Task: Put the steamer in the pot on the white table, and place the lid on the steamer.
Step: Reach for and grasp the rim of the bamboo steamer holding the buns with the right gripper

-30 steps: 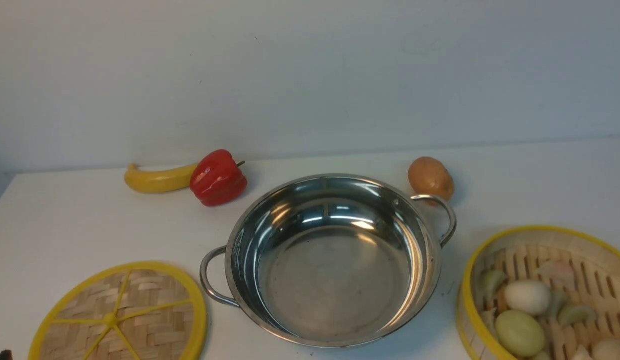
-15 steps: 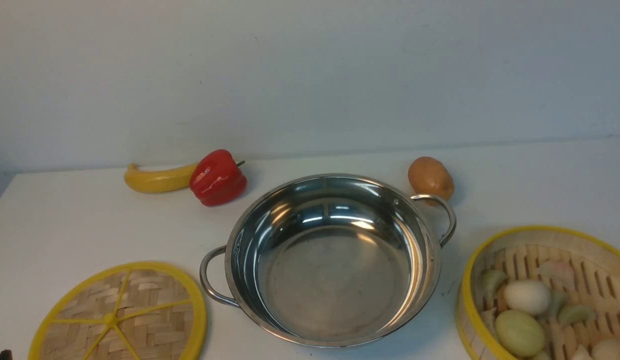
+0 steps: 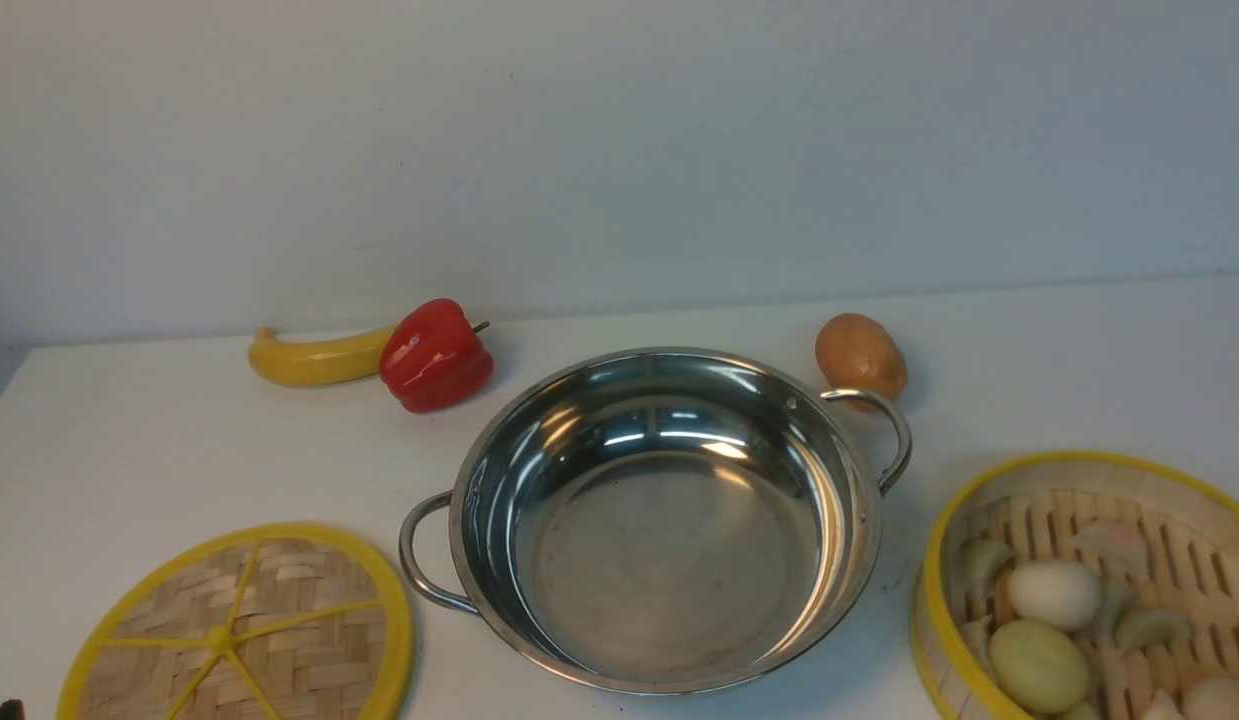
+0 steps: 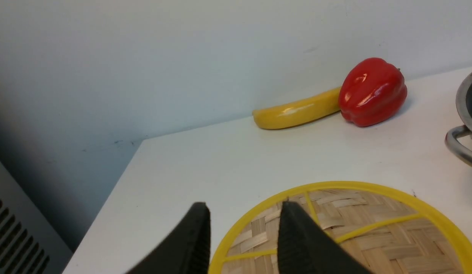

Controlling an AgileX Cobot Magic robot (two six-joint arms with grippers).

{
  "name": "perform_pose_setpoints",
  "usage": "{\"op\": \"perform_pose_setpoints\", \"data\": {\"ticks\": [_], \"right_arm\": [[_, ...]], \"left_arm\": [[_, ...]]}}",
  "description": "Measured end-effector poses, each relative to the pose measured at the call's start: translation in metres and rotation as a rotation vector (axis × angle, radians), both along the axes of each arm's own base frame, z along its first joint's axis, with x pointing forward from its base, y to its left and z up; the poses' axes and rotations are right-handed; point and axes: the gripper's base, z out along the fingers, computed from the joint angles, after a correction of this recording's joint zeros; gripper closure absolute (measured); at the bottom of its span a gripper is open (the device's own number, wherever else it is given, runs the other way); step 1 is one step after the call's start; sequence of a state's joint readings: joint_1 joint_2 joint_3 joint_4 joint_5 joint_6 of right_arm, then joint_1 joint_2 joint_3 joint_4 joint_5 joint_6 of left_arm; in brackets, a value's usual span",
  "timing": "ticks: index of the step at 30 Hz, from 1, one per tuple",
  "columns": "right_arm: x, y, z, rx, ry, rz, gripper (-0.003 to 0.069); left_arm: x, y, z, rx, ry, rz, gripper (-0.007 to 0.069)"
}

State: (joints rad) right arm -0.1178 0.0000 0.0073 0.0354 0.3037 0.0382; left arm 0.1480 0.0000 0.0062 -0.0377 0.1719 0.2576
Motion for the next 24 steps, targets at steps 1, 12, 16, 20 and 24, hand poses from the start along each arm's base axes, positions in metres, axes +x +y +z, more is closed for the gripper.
{"op": "perform_pose_setpoints", "data": {"ticks": [1, 12, 16, 20, 24], "right_arm": [[0.0000, 0.0000, 0.0000, 0.000, 0.000, 0.000, 0.0414], [-0.0001, -0.0005, 0.0000, -0.029, 0.003, -0.002, 0.0414], [0.0002, 0.0004, 0.0012, 0.073, -0.021, -0.005, 0.0414], [0.0005, 0.0020, 0.0024, 0.229, -0.050, -0.005, 0.0414], [0.0010, 0.0023, 0.0089, 0.383, -0.137, -0.006, 0.0414]], "left_arm": [[0.0000, 0.0000, 0.0000, -0.001, 0.000, 0.000, 0.0384], [0.0008, -0.0060, 0.0015, -0.667, -0.088, -0.009, 0.0384], [0.0010, -0.0079, 0.0025, -0.843, -0.109, -0.016, 0.0384], [0.0010, -0.0086, 0.0030, -0.904, -0.116, -0.021, 0.0384], [0.0010, -0.0087, 0.0031, -0.915, -0.117, -0.021, 0.0384]]}}
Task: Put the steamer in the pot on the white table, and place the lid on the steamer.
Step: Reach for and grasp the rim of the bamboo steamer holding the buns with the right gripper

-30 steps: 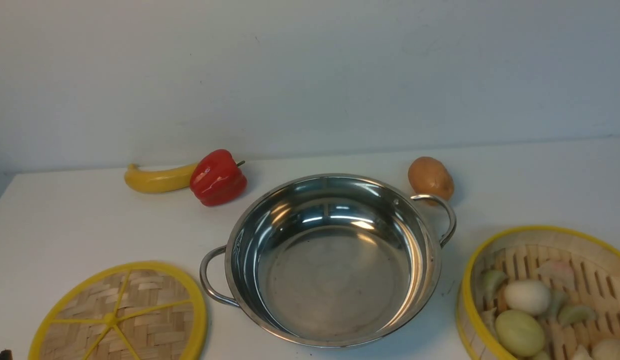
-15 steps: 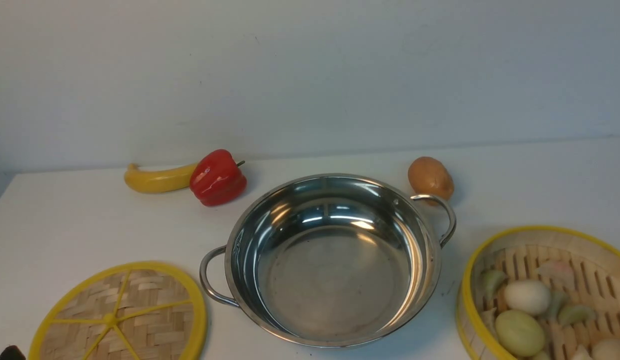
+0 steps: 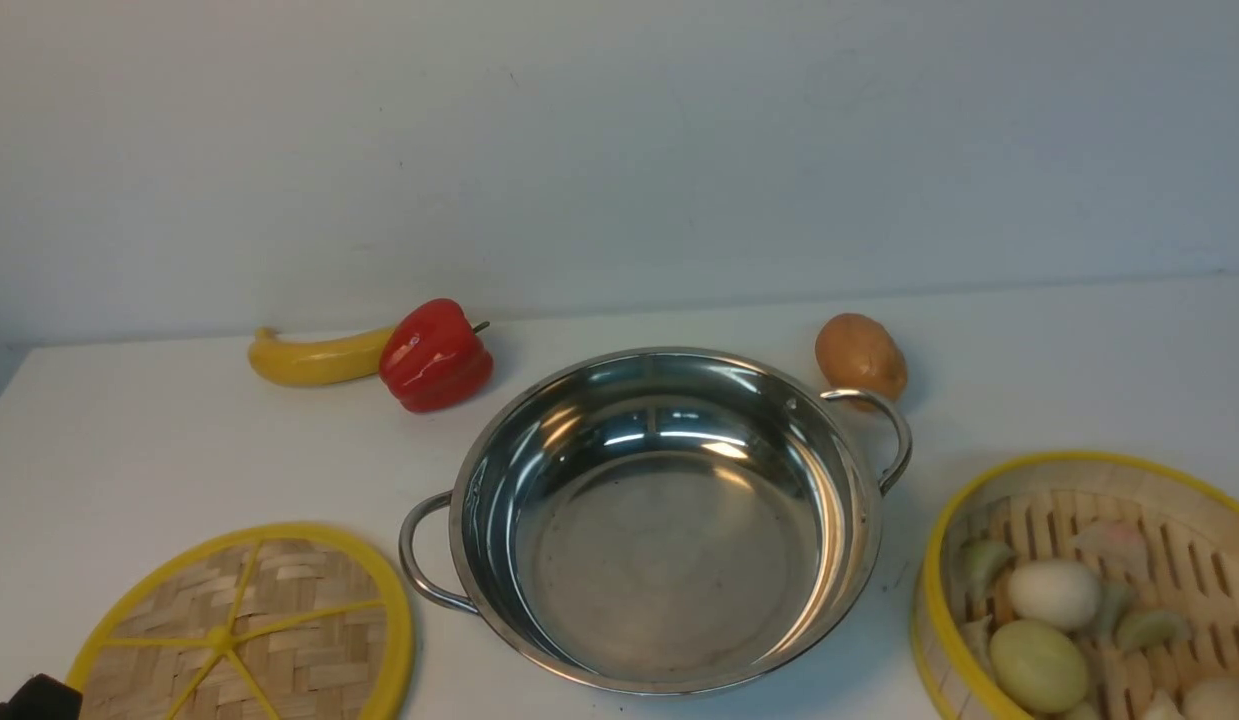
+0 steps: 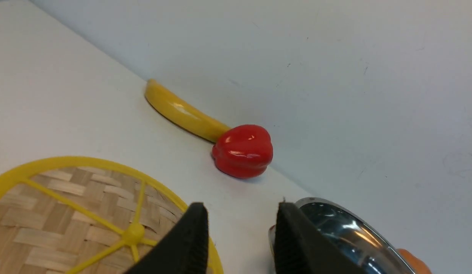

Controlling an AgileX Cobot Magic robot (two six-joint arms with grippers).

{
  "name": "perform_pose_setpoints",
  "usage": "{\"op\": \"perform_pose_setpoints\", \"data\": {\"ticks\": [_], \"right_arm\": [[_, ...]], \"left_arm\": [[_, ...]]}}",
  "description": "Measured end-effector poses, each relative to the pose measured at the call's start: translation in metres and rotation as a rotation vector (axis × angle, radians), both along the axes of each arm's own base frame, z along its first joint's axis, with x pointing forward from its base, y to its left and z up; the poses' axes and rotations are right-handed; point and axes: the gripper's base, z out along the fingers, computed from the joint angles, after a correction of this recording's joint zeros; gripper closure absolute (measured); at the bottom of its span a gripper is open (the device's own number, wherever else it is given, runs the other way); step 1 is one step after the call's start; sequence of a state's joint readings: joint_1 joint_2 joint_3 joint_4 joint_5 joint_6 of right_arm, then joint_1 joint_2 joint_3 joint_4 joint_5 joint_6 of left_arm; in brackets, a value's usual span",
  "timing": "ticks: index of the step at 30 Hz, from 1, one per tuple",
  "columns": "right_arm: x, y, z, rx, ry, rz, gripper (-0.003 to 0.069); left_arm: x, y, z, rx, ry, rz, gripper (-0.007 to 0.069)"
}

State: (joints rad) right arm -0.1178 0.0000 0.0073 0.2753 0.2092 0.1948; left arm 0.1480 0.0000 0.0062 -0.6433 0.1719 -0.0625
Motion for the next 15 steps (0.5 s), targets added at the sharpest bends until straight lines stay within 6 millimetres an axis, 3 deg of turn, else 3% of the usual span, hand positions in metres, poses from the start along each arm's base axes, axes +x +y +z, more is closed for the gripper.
{"op": "perform_pose_setpoints", "data": {"ticks": [7, 15], "right_arm": [[0.000, -0.002, 0.009, 0.482, -0.148, -0.012, 0.0414], [-0.001, -0.005, 0.013, 0.599, -0.209, -0.028, 0.0414]], "left_arm": [[0.000, 0.000, 0.000, -0.007, -0.001, 0.000, 0.0384], [0.000, 0.006, 0.010, -0.126, -0.109, 0.063, 0.0384]]}}
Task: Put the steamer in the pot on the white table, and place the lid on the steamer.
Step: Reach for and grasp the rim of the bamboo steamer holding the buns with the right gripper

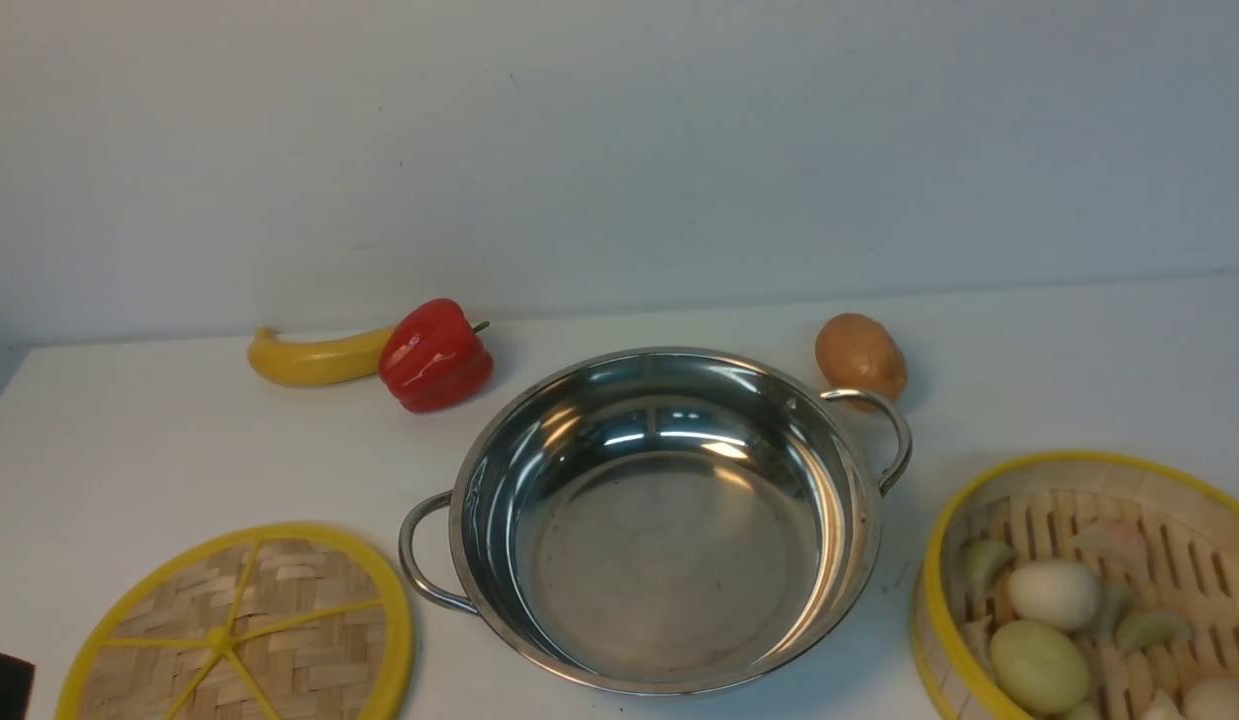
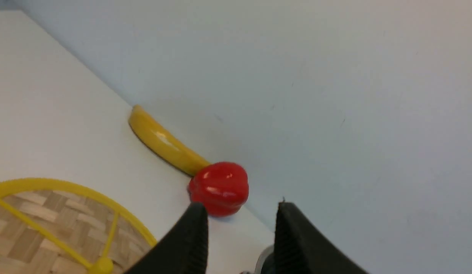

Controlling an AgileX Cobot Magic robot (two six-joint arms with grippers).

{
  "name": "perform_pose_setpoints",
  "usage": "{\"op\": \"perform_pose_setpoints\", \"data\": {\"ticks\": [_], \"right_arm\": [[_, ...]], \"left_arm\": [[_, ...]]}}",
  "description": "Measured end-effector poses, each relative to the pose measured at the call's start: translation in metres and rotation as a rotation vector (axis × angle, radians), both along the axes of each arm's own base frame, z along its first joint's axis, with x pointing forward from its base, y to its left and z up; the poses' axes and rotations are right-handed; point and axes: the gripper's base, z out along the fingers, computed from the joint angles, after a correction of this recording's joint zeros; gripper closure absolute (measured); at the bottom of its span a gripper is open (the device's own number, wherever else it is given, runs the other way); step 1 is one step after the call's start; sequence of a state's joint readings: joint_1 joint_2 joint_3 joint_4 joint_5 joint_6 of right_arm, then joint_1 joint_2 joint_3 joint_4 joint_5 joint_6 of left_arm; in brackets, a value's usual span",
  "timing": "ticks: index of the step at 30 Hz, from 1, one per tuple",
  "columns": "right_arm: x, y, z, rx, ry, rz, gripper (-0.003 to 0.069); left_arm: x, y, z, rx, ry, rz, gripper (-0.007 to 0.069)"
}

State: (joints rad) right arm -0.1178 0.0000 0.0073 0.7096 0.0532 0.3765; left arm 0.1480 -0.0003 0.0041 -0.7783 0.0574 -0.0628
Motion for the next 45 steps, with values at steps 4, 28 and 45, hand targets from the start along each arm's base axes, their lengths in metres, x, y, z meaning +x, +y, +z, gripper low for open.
{"op": "perform_pose_setpoints", "data": {"ticks": [4, 28, 45], "right_arm": [[-0.002, -0.006, 0.007, 0.040, -0.082, -0.058, 0.0414], [0.103, -0.007, 0.077, -0.764, 1.035, 0.433, 0.0414], [0.201, -0.024, -0.001, -0.735, 1.481, 0.668, 0.0414]], "left_arm": [[-0.004, 0.000, 0.021, 0.103, -0.054, 0.012, 0.0384], [0.143, 0.015, 0.077, 0.599, 1.075, -0.496, 0.0384], [0.171, 0.020, 0.044, 0.590, 1.209, -0.572, 0.0384]]}}
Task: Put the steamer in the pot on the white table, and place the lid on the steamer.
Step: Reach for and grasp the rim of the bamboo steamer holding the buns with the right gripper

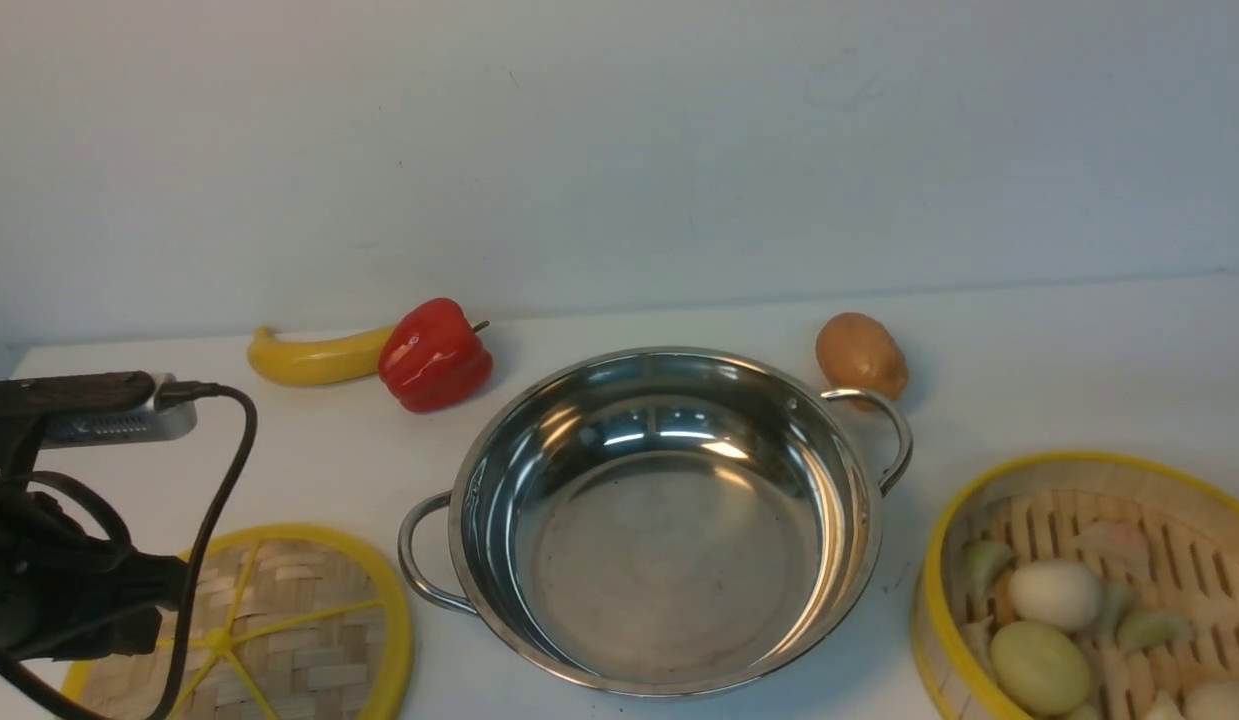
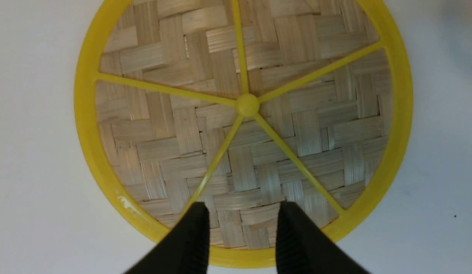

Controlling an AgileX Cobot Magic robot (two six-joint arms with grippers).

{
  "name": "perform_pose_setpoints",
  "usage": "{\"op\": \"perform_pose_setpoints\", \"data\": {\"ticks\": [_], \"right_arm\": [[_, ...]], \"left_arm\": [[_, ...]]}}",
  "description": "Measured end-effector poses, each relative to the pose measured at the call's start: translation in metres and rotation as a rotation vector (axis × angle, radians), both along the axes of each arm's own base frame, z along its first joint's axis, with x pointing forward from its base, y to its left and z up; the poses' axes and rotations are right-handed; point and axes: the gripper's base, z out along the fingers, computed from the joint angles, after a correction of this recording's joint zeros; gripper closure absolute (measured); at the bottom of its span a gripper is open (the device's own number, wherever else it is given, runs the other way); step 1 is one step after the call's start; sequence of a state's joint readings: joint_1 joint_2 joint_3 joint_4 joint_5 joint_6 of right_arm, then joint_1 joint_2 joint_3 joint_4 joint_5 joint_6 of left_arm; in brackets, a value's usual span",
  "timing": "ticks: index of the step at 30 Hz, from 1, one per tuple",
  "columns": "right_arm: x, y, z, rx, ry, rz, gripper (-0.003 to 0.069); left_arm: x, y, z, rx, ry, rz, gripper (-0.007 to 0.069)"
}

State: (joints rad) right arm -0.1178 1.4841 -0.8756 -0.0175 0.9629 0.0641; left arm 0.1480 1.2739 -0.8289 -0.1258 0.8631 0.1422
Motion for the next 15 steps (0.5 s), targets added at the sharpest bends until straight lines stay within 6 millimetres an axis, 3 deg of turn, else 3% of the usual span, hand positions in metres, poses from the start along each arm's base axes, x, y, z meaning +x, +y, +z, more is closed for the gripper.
{"op": "perform_pose_setpoints", "data": {"ticks": [15], "right_arm": [[0.015, -0.004, -0.025, -0.022, 0.022, 0.021, 0.0414]], "left_arm": [[0.000, 0.000, 0.000, 0.000, -0.001, 0.000, 0.0384]]}}
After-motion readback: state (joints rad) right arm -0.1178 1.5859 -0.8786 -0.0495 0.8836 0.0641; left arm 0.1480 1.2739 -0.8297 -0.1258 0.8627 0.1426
